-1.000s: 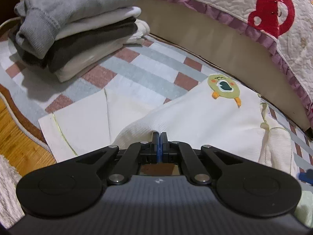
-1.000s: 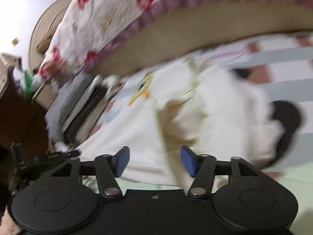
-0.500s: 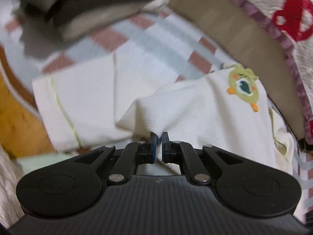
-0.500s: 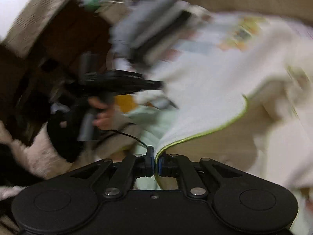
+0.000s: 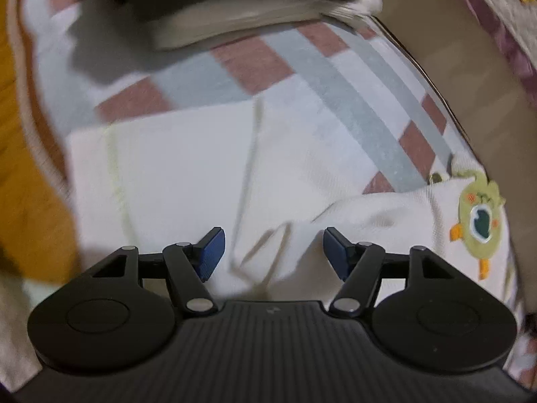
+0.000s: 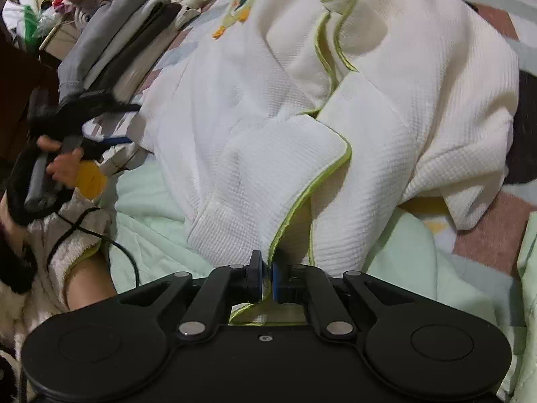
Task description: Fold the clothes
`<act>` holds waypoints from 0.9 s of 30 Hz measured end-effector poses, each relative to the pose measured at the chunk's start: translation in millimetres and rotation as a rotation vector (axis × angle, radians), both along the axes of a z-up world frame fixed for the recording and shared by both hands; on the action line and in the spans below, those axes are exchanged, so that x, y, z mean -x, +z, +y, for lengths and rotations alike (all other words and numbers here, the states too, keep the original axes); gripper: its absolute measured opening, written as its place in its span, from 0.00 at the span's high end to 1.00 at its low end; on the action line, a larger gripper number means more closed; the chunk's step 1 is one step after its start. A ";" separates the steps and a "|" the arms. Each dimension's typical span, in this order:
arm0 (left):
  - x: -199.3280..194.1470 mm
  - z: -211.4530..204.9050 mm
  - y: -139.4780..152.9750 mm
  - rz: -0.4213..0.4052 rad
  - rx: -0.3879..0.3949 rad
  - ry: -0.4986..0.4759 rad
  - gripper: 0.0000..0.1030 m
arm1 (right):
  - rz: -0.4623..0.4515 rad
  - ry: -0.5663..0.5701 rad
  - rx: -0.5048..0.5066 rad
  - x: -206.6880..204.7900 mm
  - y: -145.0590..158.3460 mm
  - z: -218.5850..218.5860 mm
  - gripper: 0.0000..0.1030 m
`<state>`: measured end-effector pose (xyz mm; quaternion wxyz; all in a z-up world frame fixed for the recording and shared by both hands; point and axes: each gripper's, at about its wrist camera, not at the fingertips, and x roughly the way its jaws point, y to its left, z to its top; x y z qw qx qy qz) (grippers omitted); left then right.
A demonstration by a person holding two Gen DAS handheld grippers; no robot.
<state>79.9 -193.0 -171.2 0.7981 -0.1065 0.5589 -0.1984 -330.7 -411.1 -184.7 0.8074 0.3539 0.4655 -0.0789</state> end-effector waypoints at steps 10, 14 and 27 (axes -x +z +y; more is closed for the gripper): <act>-2.8 -31.0 -11.9 -0.220 0.022 -0.100 0.89 | -0.037 -0.011 0.004 -4.2 -4.6 2.3 0.91; -1.2 -36.5 -8.7 -0.270 -0.047 -0.137 0.97 | -0.135 0.000 0.029 -12.6 -3.5 7.1 0.38; 28.8 10.5 141.3 -0.866 -0.056 -0.045 0.98 | -0.524 0.128 0.051 -8.6 34.3 24.9 0.92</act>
